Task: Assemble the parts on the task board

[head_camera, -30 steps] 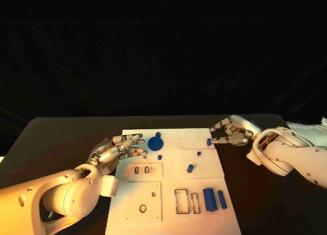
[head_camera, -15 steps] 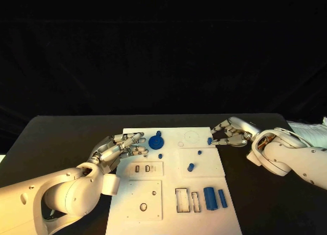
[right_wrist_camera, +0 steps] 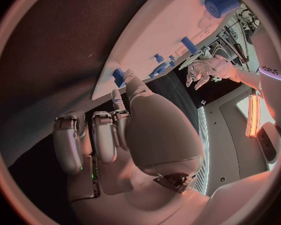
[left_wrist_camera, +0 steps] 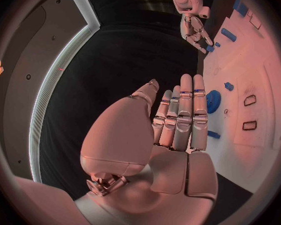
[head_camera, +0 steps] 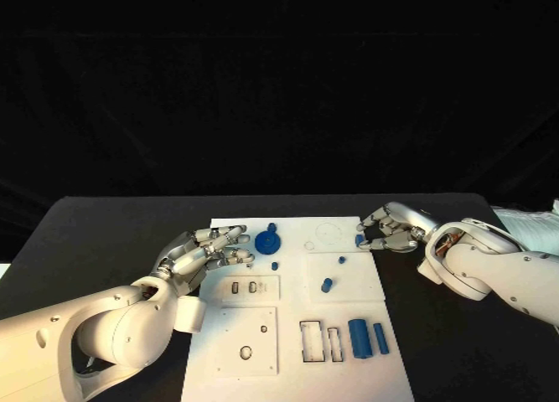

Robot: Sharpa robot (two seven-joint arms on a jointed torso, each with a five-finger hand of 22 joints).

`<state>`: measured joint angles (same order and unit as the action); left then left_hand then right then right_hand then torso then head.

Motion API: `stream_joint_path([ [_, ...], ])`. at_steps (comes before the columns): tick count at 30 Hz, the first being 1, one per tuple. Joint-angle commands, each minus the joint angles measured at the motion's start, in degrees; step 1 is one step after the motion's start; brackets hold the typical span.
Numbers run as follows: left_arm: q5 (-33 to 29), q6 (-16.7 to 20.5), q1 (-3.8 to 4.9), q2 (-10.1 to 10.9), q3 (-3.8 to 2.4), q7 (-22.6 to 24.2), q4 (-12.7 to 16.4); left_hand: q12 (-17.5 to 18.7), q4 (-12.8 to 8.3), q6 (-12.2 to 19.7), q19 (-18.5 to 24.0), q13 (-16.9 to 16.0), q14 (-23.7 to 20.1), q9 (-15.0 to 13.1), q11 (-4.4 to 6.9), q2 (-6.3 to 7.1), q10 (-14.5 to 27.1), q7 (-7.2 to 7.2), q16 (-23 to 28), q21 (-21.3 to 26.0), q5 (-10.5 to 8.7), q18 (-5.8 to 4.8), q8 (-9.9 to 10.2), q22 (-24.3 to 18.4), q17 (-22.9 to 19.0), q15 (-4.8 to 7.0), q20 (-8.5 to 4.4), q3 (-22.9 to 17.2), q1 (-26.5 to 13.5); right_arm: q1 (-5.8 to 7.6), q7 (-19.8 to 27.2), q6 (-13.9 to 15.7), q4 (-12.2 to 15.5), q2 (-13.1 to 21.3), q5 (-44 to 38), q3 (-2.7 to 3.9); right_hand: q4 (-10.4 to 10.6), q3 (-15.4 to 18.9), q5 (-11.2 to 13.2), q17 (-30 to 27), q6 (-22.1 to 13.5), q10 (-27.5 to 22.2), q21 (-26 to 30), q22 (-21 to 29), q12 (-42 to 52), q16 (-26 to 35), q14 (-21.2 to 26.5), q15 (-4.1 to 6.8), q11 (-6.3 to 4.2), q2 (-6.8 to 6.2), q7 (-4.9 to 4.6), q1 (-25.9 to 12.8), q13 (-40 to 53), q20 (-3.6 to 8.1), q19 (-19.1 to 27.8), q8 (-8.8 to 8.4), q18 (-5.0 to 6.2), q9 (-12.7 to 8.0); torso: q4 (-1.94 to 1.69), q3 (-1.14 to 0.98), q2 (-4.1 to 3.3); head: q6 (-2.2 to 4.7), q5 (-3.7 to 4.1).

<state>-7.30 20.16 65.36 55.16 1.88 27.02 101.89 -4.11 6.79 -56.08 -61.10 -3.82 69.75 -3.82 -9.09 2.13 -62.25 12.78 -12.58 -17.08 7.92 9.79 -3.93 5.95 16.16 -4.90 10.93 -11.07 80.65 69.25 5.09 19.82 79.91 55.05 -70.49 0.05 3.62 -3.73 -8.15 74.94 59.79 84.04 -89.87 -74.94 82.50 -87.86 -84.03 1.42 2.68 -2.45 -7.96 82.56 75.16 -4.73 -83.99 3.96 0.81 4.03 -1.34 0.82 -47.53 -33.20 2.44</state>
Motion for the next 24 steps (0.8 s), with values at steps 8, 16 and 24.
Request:
stream_joint_path([
  [8,0.00,-1.12,0.01,-0.03,-0.03,0.54,0.13,0.28,-0.44,0.42,0.46,0.03,-0.40,0.04,0.09,-0.21,0.40,0.07,0.24,0.35,-0.27,0.59,0.15,-0.07,0.09,-0.13,0.03,-0.06,-0.02,-0.08,-0.90,-1.64,-0.48,-0.63,-1.77,0.02,-0.71,-1.21,0.46,10.41,1.53,3.40,-0.13,-15.06,0.27,-0.18,-5.04,0.07,-0.14,1.28,0.42,0.50,10.99,-0.01,-6.01,0.19,-0.81,0.14,0.06,-0.08,0.00,-0.44,-0.12],
  [16,0.00,-1.11,0.01,-0.02,-0.03,0.54,0.12,0.28,-0.44,0.42,0.46,0.03,-0.40,0.04,0.09,-0.21,0.40,0.07,0.24,0.35,-0.27,0.59,0.15,-0.07,0.09,-0.13,0.03,-0.06,-0.02,-0.15,-1.21,-1.99,-0.89,-1.07,-1.82,0.02,-1.04,-1.86,1.00,10.55,2.20,3.46,-0.13,-15.06,0.39,-0.23,-5.07,0.23,-0.30,1.68,0.61,0.58,11.06,0.13,-6.01,0.19,-0.81,0.15,0.03,-0.07,0.00,-0.55,-0.11],
  [24,0.00,-1.18,0.01,-0.02,-0.03,0.54,0.09,0.28,-0.44,0.42,0.46,0.03,-0.40,0.04,0.09,-0.21,0.40,0.07,0.24,0.35,-0.27,0.59,0.15,-0.07,0.09,-0.13,0.03,-0.06,-0.02,-0.30,-1.37,-2.35,-1.17,-1.31,-1.75,0.02,-1.37,-2.63,1.11,10.72,3.02,3.54,-0.13,-15.06,0.55,-0.30,-5.10,0.43,-0.51,2.15,0.87,0.61,11.17,0.31,-6.01,0.24,-0.81,0.19,0.11,-0.09,-0.02,-0.63,-0.19],
])
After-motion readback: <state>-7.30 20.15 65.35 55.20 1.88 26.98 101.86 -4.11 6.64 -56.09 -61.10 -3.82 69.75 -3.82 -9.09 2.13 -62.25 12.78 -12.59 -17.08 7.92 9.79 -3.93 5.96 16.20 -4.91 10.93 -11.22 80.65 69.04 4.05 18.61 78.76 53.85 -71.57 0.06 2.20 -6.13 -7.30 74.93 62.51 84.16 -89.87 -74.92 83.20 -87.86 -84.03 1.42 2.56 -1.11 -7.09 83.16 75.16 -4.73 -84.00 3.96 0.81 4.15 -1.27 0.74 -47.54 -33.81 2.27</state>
